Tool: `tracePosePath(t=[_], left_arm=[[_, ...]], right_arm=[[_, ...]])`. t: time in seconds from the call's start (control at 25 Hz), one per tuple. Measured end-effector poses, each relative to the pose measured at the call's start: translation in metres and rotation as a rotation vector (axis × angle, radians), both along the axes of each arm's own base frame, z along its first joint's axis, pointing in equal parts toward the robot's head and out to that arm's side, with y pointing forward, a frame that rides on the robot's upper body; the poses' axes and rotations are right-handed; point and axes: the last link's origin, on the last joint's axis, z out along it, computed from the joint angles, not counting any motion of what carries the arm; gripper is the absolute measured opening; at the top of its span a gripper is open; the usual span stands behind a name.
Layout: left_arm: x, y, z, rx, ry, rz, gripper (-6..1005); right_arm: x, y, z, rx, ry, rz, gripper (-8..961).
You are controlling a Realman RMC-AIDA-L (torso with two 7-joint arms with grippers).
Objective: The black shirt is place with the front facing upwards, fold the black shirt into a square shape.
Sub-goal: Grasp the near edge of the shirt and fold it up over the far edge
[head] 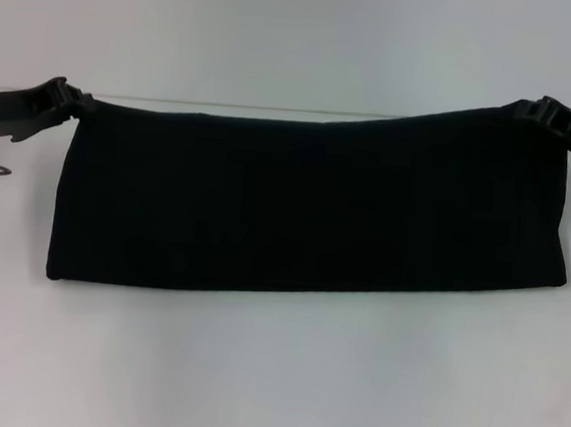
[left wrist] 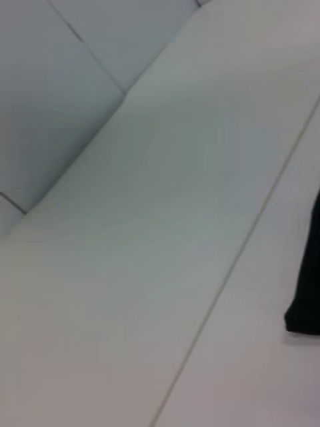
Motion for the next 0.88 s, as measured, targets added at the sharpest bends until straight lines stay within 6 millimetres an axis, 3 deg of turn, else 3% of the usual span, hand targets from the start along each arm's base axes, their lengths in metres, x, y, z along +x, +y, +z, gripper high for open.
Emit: tracePosePath(t=[0.32,0.48,0.88], left_arm=[[0.002,0.009,0.003,0.074,0.000,0.018,67],[0.005,0.016,-0.002,0.087,0.030,0.019,75],[0.011,0.026,-0.008,0.107,0.089,0.017,92]], right_arm=[[-0.008,0.011,0.000,0.076,0.008,-0.022,131],[-0.013,0.018,-0.011,0.084,-0.055,-0.043,132],[-0.012,0.022,-0.016,0.103,-0.115,-0.066,135]])
